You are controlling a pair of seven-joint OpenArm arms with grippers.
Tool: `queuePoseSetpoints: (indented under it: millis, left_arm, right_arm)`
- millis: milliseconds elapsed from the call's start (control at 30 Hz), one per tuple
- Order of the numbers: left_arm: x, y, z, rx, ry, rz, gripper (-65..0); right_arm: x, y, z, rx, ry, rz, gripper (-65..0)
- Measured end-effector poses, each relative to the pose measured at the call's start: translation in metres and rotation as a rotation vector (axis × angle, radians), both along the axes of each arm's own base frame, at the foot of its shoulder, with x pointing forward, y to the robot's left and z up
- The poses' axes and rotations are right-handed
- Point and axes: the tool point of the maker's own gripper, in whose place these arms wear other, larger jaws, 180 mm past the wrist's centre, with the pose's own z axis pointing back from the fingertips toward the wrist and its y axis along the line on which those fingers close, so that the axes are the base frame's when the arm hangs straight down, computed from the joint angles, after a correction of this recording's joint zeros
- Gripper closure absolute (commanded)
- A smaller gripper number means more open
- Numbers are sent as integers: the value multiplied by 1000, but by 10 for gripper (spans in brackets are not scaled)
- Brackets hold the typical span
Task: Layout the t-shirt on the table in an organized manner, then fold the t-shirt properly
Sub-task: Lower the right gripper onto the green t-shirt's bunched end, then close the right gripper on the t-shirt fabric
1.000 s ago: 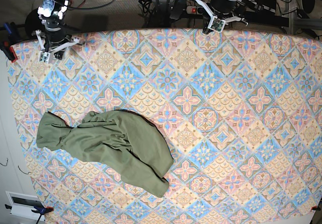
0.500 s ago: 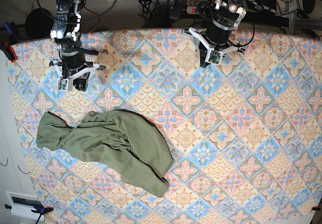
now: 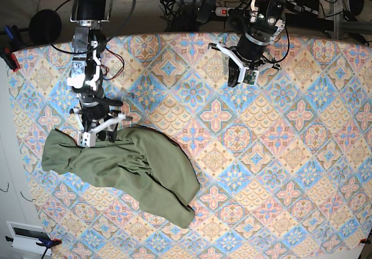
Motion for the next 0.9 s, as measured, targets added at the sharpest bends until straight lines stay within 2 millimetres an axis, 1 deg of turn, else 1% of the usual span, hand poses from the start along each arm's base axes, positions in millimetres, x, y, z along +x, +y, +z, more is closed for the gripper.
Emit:
queuePoseSetpoints:
  millis: [67,133,200,300,367,433,533,733,900]
  left_arm:
    - [2,2,-6,7,10,4,-7]
    - [3,4,-7,10,10,13,-8]
    - [0,4,-8,9,17,12,-15]
    - [0,4,-9,10,20,11,-51]
    - [1,4,-8,10,17,11,-84]
    - [1,4,-8,10,16,12,-115]
    - [1,4,-8,10,17,12,-139]
    - [0,4,-8,10,19,12,-141]
    - [0,4,-9,10,19,12,-141]
  right_arm:
    - [6,0,-1,5,1,-4,-167]
    - [6,-3,-11,6,37,-13,-183]
    - [11,-6,-18,8,61,-20,-210]
    - [27,-8,-14,14,43,-28,-222]
    - [33,-9,-11,17,36,-30,-222]
    - [35,-9,-16,21,51,-33,-222]
    - [37,-10,-29,41,92,-43,-222]
    - [41,6,-35,230,99,-52,-221]
    - [44,9,-26,253,75,-50,-220]
